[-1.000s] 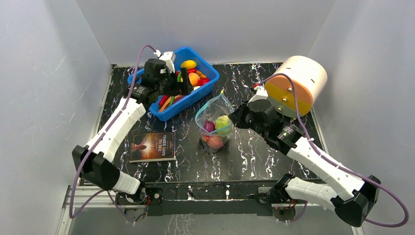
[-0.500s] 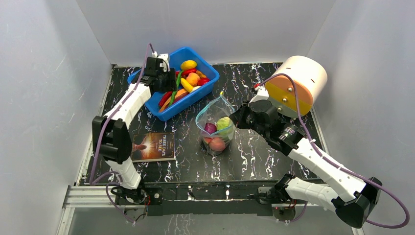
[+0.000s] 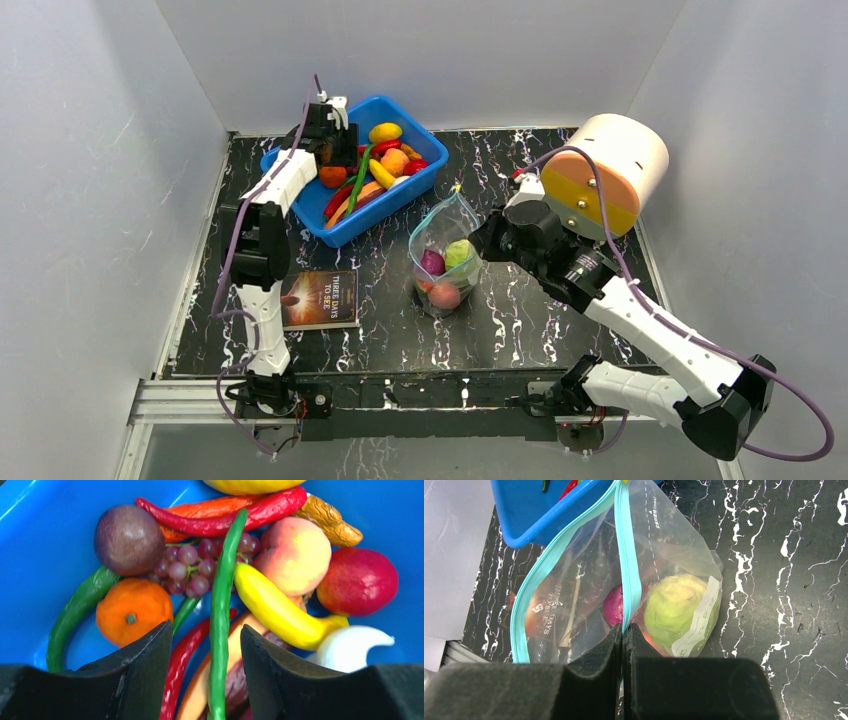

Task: Place the food in the zip-top bag and seal the zipper
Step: Pick up the fake vegetable from the bin.

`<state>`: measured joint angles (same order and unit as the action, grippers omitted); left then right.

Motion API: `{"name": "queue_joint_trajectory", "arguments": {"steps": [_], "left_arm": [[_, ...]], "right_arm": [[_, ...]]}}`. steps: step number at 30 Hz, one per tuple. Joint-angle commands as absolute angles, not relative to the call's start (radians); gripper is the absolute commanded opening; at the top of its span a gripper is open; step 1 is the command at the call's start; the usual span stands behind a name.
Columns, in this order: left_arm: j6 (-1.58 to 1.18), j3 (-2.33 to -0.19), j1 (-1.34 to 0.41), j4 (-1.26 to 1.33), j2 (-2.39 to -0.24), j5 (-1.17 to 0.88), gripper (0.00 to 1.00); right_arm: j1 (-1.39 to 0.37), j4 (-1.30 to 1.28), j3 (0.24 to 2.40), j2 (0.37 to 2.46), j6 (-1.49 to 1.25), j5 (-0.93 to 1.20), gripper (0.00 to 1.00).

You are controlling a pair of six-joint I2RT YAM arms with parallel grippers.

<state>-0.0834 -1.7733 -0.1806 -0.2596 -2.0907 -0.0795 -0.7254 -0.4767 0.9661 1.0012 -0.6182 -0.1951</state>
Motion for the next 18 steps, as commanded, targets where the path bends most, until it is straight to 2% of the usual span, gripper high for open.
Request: {"name": "queue_joint_trajectory", "arguments": {"steps": [1,18], "left_arm": [[-0.032,-1.861,-0.176,-0.188,-2.149,-0.154,0.5],[-0.055,-2.015,-0.176,-0.141,-2.329,-0.222,0.36]], "right_arm": [[-0.727,-0.445,1.045,1.015,-0.585,-0.227,0.0],[-0.726,-0.427,1.087,1.085,-0.569,-0.203,0.0]]}}
